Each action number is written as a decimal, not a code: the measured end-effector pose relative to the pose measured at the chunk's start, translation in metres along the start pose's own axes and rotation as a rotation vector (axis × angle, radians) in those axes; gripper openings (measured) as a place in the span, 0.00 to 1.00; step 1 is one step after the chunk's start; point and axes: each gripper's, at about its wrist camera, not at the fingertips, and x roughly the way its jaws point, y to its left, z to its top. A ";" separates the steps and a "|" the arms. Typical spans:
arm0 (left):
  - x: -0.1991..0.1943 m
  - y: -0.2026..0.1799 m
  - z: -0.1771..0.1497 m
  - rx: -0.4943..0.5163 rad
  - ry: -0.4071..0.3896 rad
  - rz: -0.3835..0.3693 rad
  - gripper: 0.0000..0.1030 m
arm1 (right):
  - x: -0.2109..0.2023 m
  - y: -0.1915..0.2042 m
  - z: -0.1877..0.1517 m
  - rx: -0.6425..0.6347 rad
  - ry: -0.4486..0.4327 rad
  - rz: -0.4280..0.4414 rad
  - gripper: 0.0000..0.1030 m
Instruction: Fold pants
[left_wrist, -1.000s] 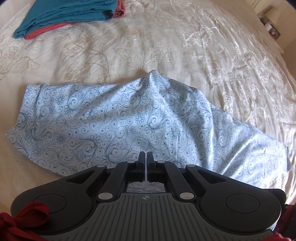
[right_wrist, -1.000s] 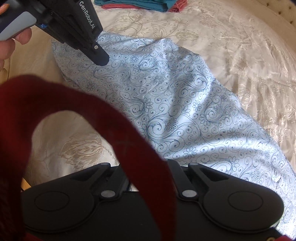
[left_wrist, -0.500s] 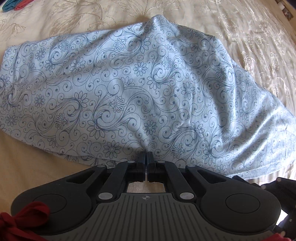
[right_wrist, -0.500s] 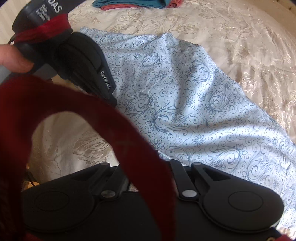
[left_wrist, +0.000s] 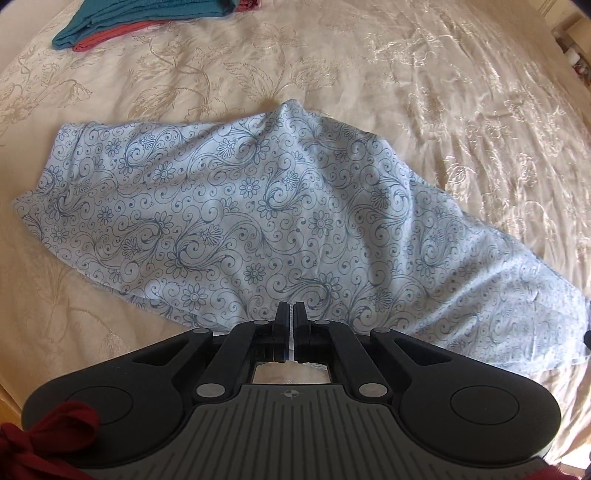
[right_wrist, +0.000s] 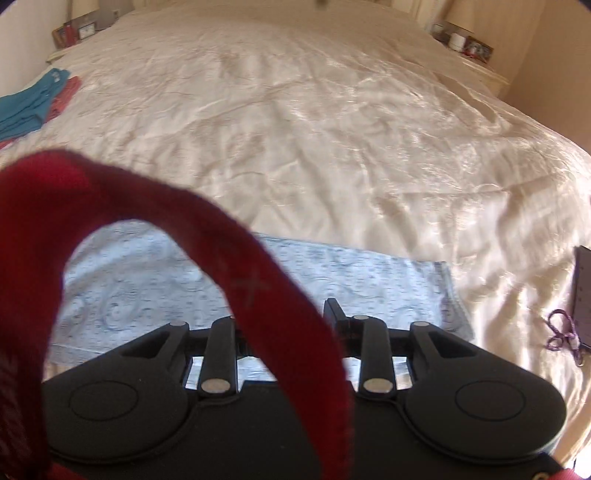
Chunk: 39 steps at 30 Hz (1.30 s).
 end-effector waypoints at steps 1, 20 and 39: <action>0.000 -0.005 0.000 -0.004 -0.003 0.003 0.03 | 0.005 -0.014 0.001 0.017 0.013 -0.022 0.41; -0.005 -0.105 -0.036 0.043 -0.019 0.033 0.03 | 0.029 -0.109 -0.021 0.170 0.129 0.023 0.15; -0.017 -0.123 -0.051 -0.007 -0.040 0.076 0.03 | 0.091 -0.153 -0.014 0.270 0.188 0.425 0.58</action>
